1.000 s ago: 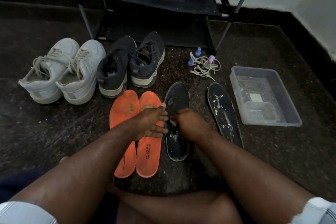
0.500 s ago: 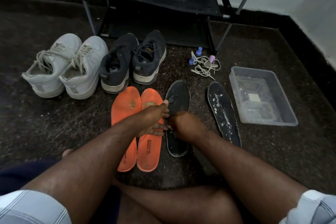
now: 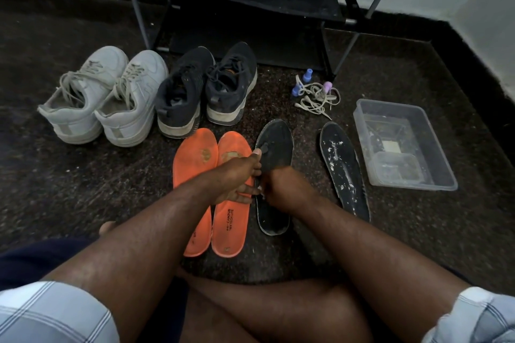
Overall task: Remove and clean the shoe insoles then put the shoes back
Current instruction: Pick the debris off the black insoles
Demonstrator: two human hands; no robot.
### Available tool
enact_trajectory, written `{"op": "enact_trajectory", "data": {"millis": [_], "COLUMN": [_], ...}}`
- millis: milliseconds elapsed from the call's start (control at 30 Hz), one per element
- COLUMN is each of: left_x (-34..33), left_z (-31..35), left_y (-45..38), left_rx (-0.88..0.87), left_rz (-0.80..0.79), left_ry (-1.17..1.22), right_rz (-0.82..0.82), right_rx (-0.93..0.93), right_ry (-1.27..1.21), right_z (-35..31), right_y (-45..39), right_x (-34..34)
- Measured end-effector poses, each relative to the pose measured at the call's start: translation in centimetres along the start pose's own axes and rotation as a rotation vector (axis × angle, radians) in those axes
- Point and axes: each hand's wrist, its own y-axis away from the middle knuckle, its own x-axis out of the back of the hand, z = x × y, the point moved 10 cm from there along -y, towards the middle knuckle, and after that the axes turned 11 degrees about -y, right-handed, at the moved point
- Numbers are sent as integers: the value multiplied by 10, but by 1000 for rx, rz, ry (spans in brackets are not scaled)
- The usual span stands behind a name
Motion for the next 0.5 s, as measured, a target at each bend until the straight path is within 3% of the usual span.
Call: {"op": "enact_trajectory", "data": {"millis": [200,333,500], "left_x": [0,0,1], "left_z": [0,0,-1], "left_y": [0,1,0], "left_rx": [-10,-5,-5], "left_rz": [-5,1,13], "left_ry": [-27,-8,-23], "right_rz": [67,-29,58], "right_rx": [-55,-26,-44], "right_ry": [-65,-75,-88], "right_z": [12,5,12], "right_y": [-1,5,0], "right_x": [6,-11,2]}}
